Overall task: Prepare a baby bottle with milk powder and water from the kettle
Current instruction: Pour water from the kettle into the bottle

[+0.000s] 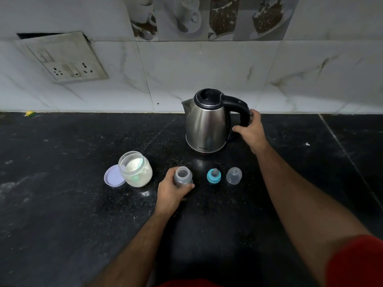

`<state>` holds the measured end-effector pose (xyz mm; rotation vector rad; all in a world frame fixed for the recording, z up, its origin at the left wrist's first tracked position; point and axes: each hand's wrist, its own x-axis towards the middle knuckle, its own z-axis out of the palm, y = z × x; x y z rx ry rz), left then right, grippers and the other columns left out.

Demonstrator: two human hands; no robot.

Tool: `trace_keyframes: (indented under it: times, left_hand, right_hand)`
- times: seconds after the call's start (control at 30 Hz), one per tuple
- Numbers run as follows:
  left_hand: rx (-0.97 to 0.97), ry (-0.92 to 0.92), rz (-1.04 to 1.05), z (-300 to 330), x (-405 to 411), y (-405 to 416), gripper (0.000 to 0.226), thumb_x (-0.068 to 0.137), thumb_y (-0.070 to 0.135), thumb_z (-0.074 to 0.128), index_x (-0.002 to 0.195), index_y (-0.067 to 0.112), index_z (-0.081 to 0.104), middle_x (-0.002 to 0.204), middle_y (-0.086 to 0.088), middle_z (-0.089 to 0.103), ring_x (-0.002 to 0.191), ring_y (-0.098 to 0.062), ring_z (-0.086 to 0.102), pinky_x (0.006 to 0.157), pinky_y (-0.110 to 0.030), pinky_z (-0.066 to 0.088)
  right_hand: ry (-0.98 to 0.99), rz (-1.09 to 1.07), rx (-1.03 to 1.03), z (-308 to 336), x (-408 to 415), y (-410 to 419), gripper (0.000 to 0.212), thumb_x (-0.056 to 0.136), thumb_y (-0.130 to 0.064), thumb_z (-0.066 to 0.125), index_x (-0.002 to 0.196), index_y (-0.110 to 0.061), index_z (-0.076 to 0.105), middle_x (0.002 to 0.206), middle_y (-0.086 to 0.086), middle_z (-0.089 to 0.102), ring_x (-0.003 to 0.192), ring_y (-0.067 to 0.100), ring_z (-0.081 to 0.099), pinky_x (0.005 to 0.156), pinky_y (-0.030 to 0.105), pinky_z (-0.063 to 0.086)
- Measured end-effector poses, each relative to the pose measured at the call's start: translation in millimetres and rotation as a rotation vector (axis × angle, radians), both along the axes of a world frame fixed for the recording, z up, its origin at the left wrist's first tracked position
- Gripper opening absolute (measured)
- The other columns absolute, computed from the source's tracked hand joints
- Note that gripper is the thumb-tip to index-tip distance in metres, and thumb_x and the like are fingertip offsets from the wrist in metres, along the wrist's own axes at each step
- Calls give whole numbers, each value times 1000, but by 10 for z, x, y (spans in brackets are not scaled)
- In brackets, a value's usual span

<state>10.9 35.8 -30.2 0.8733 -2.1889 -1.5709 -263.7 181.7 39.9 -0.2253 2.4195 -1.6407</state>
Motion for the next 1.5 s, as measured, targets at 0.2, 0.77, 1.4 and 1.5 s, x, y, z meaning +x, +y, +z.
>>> trace_keyframes:
  times: [0.2, 0.77, 1.4, 1.5]
  left_hand:
    - [15, 8, -8, -27, -5, -5, 54, 65, 24, 90, 108, 38, 60, 103, 24, 70, 96, 2, 66, 82, -10, 47]
    - [-18, -20, -9, -23, -8, -7, 56, 63, 29, 90, 110, 36, 60, 106, 22, 69, 100, -1, 66, 87, -18, 49]
    - [2, -78, 11, 237, 27, 87, 58, 68, 15, 88, 110, 27, 50, 101, 13, 63, 85, -2, 62, 54, -3, 45]
    - [3, -92, 13, 248, 28, 102, 55, 69, 16, 88, 111, 21, 52, 102, 8, 64, 89, -4, 61, 55, -3, 45]
  right_hand:
    - [10, 4, -174, -22, -207, -180, 24, 75, -2, 69, 94, -15, 67, 83, -1, 69, 77, 9, 65, 71, 25, 52]
    - [-81, -126, -338, -24, -131, -323, 23, 73, -1, 61, 62, -21, 60, 48, -7, 52, 42, 6, 47, 44, 20, 42]
    - [107, -221, -473, 1136, 624, 188, 10, 64, -10, 62, 61, -17, 55, 52, -2, 48, 44, 14, 46, 45, 26, 40]
    - [110, -226, -471, 1174, 896, 407, 9, 63, -10, 62, 61, -16, 56, 49, -3, 48, 44, 12, 46, 44, 25, 40]
